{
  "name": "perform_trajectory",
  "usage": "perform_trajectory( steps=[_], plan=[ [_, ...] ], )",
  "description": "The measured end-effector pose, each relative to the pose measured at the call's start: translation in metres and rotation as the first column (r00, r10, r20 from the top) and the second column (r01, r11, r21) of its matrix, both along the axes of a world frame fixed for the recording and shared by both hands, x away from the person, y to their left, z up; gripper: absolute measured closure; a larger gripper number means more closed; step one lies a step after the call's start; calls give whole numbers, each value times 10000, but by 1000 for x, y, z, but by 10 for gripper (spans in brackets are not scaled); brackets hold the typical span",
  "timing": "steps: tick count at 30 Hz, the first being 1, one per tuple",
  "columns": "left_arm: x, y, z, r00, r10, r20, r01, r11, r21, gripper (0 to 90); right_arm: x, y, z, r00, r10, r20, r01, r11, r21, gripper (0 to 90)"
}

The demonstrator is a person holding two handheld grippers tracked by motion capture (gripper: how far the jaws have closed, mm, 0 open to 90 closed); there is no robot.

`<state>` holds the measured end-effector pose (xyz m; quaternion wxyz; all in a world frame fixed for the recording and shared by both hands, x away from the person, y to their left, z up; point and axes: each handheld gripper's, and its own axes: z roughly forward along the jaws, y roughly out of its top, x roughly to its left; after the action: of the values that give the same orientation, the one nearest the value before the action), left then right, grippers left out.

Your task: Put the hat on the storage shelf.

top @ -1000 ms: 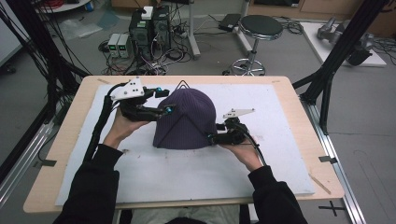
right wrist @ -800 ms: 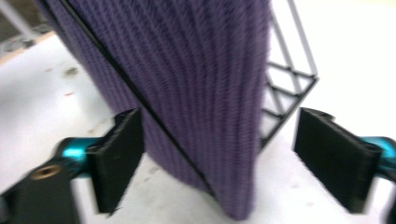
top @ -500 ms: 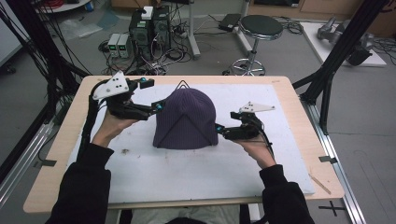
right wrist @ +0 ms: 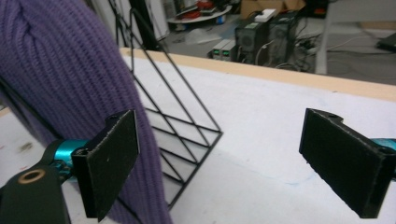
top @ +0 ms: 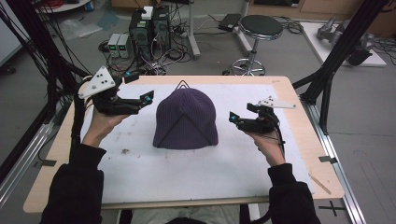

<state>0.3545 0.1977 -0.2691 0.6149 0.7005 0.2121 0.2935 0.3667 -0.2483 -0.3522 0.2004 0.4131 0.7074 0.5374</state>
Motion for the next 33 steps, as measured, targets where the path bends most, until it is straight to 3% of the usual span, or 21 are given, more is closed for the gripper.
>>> perform_trajectory(
  steps=[4, 8, 11, 14, 16, 17, 20, 23, 28, 33],
  plan=[
    [-1, 10, 0, 9987, 419, -284, -409, 9986, 348, 194, -4, -8, 3, 9993, -327, 170, 330, 9993, -185, 115],
    [-9, 13, 2, 9981, 607, -35, -603, 9960, 655, 193, -9, -14, 3, 9975, -610, 367, 628, 9968, -491, 115],
    [-14, 18, 4, 9968, 771, 213, -783, 9947, 672, 203, -12, -18, 2, 9965, -717, 428, 745, 9948, -691, 115],
    [-15, 30, 7, 9956, 927, 136, -932, 9947, 435, 217, -16, -23, 1, 9946, -878, 556, 912, 9939, -627, 115],
    [-17, 39, 6, 9932, 1149, 202, -1159, 9916, 579, 218, -19, -27, -1, 9930, -1019, 601, 1053, 9929, -559, 115],
    [-18, 43, 4, 9916, 1280, 202, -1289, 9900, 569, 218, -20, -29, -2, 9919, -1088, 650, 1121, 9924, -500, 115],
    [-22, 56, -7, 9912, 1321, 76, -1320, 9912, -99, 217, -23, -33, -6, 9880, -1357, 744, 1391, 9894, -419, 115],
    [-26, 63, -24, 9880, 1543, 24, -1539, 9863, -597, 217, -25, -35, -8, 9837, -1615, 788, 1659, 9847, -532, 113],
    [-30, 65, -49, 9845, 1733, -260, -1748, 9818, -749, 213, -32, -36, -10, 9754, -1908, 1104, 1977, 9787, -559, 114],
    [-34, 63, -62, 9834, 1773, -386, -1799, 9803, -810, 209, -34, -42, -21, 9705, -2184, 1022, 2243, 9732, -503, 113]
  ],
)
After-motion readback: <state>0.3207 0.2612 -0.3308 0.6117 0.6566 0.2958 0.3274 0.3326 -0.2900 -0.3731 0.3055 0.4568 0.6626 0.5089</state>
